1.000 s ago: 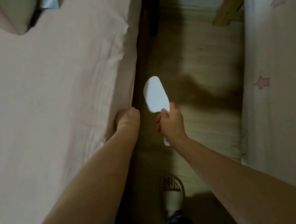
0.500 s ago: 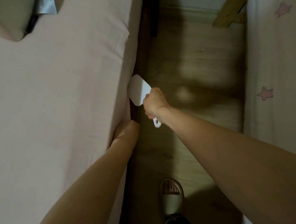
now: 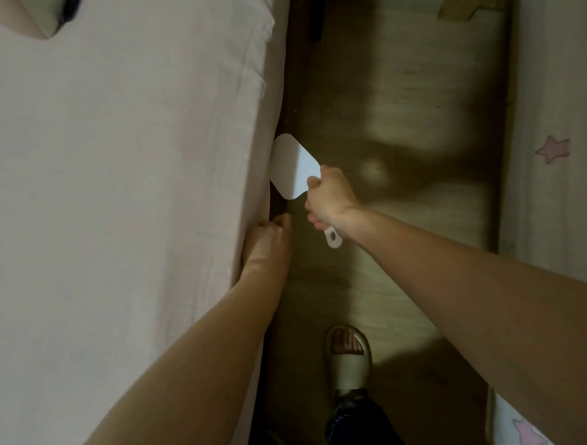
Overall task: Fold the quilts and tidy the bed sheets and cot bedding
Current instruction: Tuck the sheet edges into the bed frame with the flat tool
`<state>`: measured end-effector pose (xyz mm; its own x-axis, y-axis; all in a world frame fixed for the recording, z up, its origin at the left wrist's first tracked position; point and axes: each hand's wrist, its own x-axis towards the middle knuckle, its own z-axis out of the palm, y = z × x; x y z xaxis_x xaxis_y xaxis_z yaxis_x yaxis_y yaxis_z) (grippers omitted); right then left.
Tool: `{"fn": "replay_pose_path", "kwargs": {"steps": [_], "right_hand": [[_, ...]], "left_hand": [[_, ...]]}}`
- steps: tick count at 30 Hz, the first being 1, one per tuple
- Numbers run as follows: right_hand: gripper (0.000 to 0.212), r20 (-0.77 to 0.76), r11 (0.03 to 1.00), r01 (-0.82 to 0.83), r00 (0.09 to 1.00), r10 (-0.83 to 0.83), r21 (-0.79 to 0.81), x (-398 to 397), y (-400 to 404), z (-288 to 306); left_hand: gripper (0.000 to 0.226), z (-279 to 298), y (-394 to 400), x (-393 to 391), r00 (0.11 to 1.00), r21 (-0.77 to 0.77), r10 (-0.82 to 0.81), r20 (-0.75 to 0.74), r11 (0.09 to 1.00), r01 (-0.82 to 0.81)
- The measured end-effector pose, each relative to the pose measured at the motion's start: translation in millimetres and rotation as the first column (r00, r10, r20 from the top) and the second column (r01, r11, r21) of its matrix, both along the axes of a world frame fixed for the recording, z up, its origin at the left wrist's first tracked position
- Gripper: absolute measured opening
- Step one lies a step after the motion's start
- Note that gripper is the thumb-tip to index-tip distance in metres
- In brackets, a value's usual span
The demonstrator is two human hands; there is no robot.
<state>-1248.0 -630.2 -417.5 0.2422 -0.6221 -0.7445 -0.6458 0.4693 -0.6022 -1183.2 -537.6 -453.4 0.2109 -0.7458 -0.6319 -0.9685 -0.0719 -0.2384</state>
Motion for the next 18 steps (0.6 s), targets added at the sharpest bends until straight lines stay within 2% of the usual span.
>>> {"fn": "replay_pose_path", "kwargs": {"steps": [2,3,4,7,11,15,18], "right_hand": [[0.027,0.043,0.997,0.056,0.997,-0.058,0.052,-2,6,1],[0.03,0.058,0.996,0.073,0.995,-0.076,0.057,-4,11,2],[0.031,0.071,0.993,0.089,0.993,-0.094,0.072,-8,15,4],[0.03,0.07,0.99,0.092,0.993,-0.099,0.107,-19,22,11],[0.023,0.046,0.991,-0.132,0.99,0.131,0.018,-30,37,19],[0.021,-0.054,0.957,-0.25,0.968,0.244,-0.146,-30,51,21],[0.019,-0.141,0.916,-0.285,0.957,0.255,-0.282,-29,53,20]], "left_hand": [[0.03,-2,8,0,0.978,0.008,-0.189,0.094,0.982,0.189],[0.029,1,10,-2,0.966,0.094,-0.234,0.112,0.97,0.224],[0.029,3,12,-3,0.966,0.096,-0.236,0.101,0.969,0.227],[0.028,7,22,-5,0.985,0.073,-0.154,0.08,0.986,0.148],[0.033,10,46,-18,0.973,0.085,-0.193,0.123,0.979,0.184],[0.058,8,69,-28,0.992,-0.013,-0.076,0.097,0.997,0.077],[0.051,8,66,-25,0.992,0.036,-0.036,0.12,0.999,0.032]]}}
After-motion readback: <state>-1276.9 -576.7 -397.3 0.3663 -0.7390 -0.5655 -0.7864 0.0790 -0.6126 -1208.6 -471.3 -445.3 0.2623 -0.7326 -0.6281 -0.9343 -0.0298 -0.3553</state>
